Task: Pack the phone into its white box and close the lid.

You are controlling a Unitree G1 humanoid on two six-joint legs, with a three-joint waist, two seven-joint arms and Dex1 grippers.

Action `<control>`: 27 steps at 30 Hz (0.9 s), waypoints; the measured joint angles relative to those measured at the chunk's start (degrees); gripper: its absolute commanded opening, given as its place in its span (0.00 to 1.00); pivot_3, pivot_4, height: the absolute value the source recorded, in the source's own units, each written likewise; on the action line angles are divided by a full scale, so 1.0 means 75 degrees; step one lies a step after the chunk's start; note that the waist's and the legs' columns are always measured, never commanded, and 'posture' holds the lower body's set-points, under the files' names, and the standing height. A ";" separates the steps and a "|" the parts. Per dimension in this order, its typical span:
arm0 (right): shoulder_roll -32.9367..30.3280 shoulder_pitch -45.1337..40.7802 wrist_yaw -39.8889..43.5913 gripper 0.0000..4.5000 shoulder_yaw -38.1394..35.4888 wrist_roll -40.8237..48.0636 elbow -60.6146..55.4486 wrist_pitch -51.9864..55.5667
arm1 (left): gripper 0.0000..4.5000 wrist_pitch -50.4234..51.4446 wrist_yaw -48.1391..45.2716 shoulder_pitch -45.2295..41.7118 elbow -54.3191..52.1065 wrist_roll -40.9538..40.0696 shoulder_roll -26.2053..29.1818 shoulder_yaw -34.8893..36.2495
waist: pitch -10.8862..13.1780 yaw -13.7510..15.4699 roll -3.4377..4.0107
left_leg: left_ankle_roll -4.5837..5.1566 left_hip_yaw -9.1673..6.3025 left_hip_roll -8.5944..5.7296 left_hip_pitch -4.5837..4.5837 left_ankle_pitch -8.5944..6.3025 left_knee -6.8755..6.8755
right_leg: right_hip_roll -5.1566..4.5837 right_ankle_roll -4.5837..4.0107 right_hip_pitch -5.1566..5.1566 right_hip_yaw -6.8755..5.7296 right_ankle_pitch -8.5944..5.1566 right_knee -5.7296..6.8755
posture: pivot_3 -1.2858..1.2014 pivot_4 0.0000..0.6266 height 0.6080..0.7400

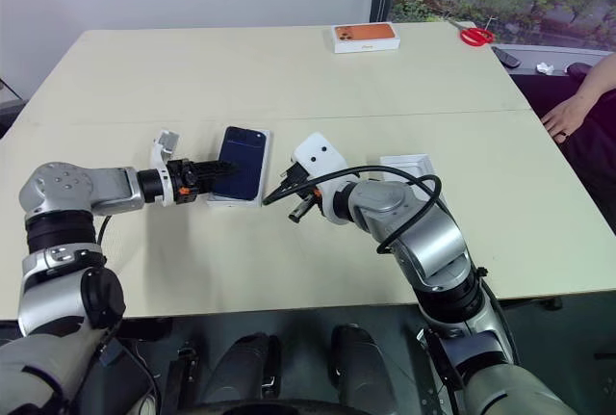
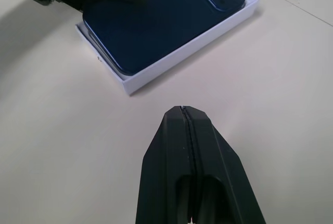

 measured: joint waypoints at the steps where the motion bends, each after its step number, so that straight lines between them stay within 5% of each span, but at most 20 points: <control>1: 0.0000 0.0000 -0.0006 0.00 0.0002 0.0011 -0.0002 0.0000 | 0.93 0.0020 -0.0064 -0.0020 -0.0079 -0.0003 0.0063 -0.0072 | 0.0000 -0.0003 0.0000 | 0.0000 0.0000 0.0000 0.0002 0.0000 0.0000 | 0.0000 0.0000 0.0001 0.0001 0.0000 0.0002 | 0.52 0.24 1.00; 14: 0.0004 -0.0002 -0.0034 0.00 0.0113 0.0173 -0.0012 -0.0034 | 0.93 0.0085 -0.1327 0.0266 -0.1515 -0.0136 0.1813 -0.0945 | 0.0001 0.0000 0.0001 | 0.0000 0.0001 0.0003 0.0001 0.0000 -0.0001 | 0.0000 0.0001 0.0000 0.0011 -0.0003 -0.0002 | 0.52 0.24 1.00; 19: 0.0001 -0.0002 -0.0049 0.00 0.0114 0.0188 -0.0008 -0.0167 | 0.93 -0.1781 -0.1486 0.0565 -0.1638 0.0621 0.2223 -0.1231 | 0.0002 0.0020 0.0002 | 0.0000 0.0001 0.0008 0.0003 0.0000 -0.0001 | -0.0003 -0.0001 -0.0001 0.0012 -0.0004 -0.0003 | 0.52 0.24 1.00; 22: 0.0003 -0.0003 -0.0083 0.00 0.0115 0.0181 0.0060 -0.0263 | 0.74 -0.4266 -0.1228 0.0962 -0.1727 0.1462 0.1922 -0.1133 | 0.0001 0.0037 0.0002 | 0.0000 0.0003 0.0007 -0.0002 0.0000 -0.0002 | -0.0012 -0.0001 0.0000 0.0013 -0.0003 -0.0011 | 0.52 0.24 1.00; 27: 0.0209 -0.0020 -0.0318 0.00 0.0075 0.0103 0.0447 -0.0336 | 0.18 -0.5548 -0.1203 0.1410 -0.1849 0.2362 0.1842 -0.1797 | 0.0001 0.0035 0.0002 | 0.0000 0.0011 0.0001 -0.0005 0.0000 0.0000 | -0.0018 0.0000 0.0000 0.0012 -0.0002 -0.0009 | 0.52 0.24 1.00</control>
